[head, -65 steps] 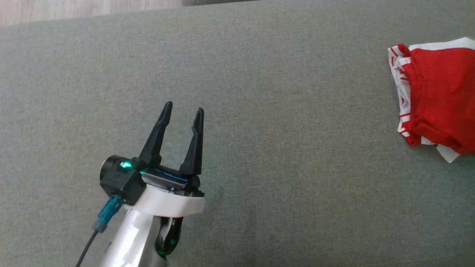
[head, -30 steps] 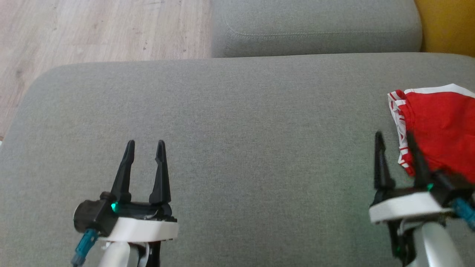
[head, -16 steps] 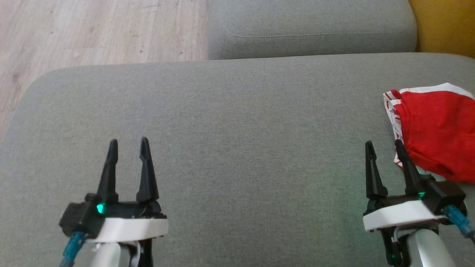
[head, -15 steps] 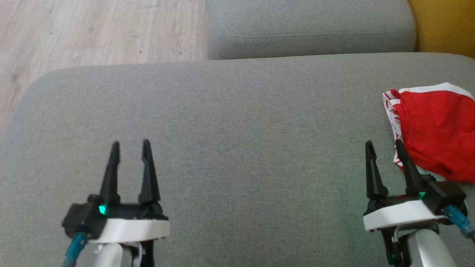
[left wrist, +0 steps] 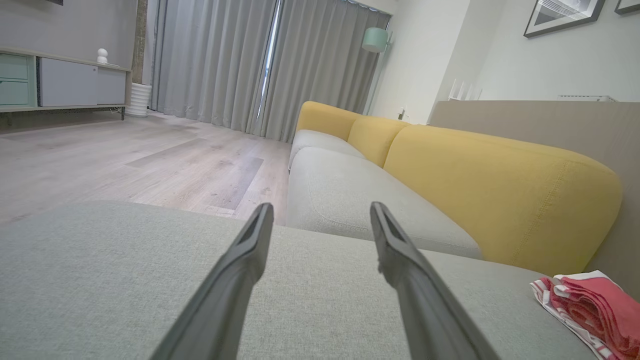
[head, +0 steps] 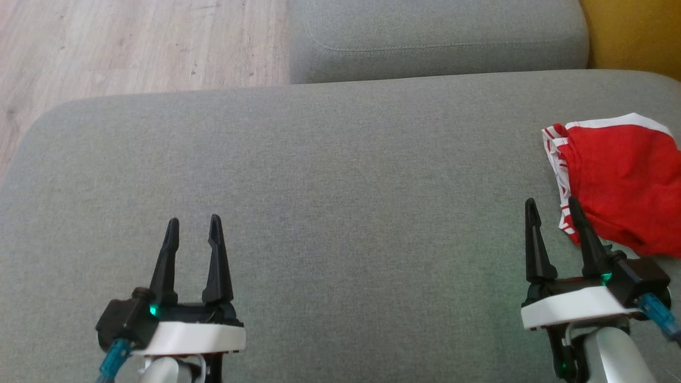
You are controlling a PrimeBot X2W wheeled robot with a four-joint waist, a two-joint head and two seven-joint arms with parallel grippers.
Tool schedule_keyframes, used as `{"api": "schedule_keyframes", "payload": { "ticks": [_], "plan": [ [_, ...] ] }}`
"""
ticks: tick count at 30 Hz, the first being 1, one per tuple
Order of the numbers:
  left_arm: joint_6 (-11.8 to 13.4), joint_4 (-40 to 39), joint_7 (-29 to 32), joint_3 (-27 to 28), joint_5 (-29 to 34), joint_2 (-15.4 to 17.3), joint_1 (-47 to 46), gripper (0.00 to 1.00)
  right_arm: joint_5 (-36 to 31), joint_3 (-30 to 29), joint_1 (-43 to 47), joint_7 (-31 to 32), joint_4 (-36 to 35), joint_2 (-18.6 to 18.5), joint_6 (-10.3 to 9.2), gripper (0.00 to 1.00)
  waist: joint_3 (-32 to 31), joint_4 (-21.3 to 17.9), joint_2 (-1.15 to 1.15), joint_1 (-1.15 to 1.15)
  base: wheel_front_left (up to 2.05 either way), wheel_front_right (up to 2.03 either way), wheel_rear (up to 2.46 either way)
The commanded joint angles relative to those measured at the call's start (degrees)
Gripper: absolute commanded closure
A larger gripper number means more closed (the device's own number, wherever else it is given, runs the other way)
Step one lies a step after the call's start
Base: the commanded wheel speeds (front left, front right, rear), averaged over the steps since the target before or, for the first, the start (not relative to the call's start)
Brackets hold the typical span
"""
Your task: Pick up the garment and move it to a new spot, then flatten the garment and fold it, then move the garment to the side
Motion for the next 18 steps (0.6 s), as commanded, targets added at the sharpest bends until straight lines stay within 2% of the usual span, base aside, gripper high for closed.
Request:
{"api": "schedule_keyframes", "payload": {
  "ticks": [1, 10, 11, 18],
  "plan": [
    [0.2, -1.4, -0.3, 1.6, -0.1, 0.1, -2.2, 0.00, 0.5, 1.4, -1.6, -0.6, -2.2, -0.2, -0.05, 0.00, 0.1, 0.0, 0.00, 0.00, 0.00, 0.00, 0.00],
    [-0.5, 0.2, -0.3, 1.6, -2.2, 0.1, -2.4, 0.00, 0.6, 1.5, -1.6, -0.6, -2.1, -0.2, -0.05, 0.00, 0.4, 0.0, 0.00, 0.00, 0.00, 0.00, 0.00],
    [-0.2, 1.8, 0.0, 0.0, -2.2, 0.0, -0.1, 1.00, 0.2, 0.1, 0.0, 0.0, 0.0, 0.0, 0.00, 1.00, 0.5, 0.0, 0.00, 0.00, 0.00, 0.00, 0.00],
    [-0.2, 4.8, 0.5, 0.3, -4.3, 0.0, 0.8, 1.00, 2.6, 0.4, 0.8, 0.5, 2.9, 0.0, 0.00, 1.00, 0.4, -0.1, 0.00, 0.00, 0.00, 0.00, 0.00]
  ]
}}
